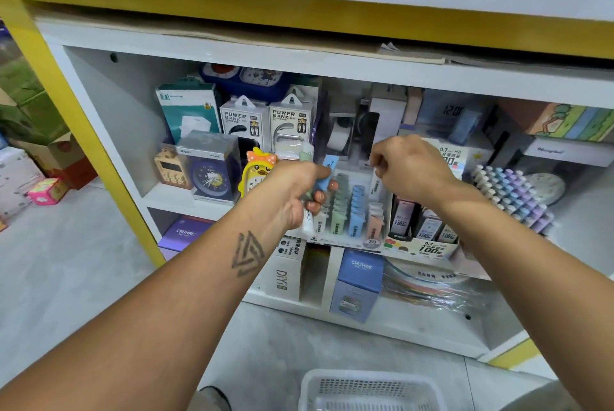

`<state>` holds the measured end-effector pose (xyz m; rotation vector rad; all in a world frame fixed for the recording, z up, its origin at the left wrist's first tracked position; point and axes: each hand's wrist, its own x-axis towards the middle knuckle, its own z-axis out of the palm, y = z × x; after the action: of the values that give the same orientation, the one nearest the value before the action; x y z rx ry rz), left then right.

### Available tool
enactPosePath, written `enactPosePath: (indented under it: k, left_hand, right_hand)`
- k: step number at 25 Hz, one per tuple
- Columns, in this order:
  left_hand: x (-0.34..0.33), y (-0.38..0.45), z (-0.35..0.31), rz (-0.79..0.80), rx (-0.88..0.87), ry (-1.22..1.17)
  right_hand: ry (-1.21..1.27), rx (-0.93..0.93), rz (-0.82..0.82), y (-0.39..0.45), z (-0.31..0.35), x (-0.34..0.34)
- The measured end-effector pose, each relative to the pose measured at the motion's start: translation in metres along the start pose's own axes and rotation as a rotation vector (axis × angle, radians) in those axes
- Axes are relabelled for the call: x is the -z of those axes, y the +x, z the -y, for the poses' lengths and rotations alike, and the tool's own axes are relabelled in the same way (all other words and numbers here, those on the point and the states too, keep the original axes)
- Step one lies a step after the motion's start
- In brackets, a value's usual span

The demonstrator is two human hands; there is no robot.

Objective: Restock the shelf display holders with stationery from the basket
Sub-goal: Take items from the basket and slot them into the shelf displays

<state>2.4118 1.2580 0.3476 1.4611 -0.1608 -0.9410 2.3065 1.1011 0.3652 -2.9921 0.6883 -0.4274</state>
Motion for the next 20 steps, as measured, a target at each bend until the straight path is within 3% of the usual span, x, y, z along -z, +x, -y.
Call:
enactPosePath:
  k: [13, 20]
  left_hand:
    - [-0.023, -0.001, 0.008, 0.039, 0.003, 0.042]
    - [-0.022, 0.000, 0.011, 0.045, -0.013, 0.051]
  right_hand:
    - [0.077, 0.056, 0.116, -0.020, -0.008, -0.012]
    - [-0.081, 0.102, 0.055, -0.021, -0.008, -0.012]
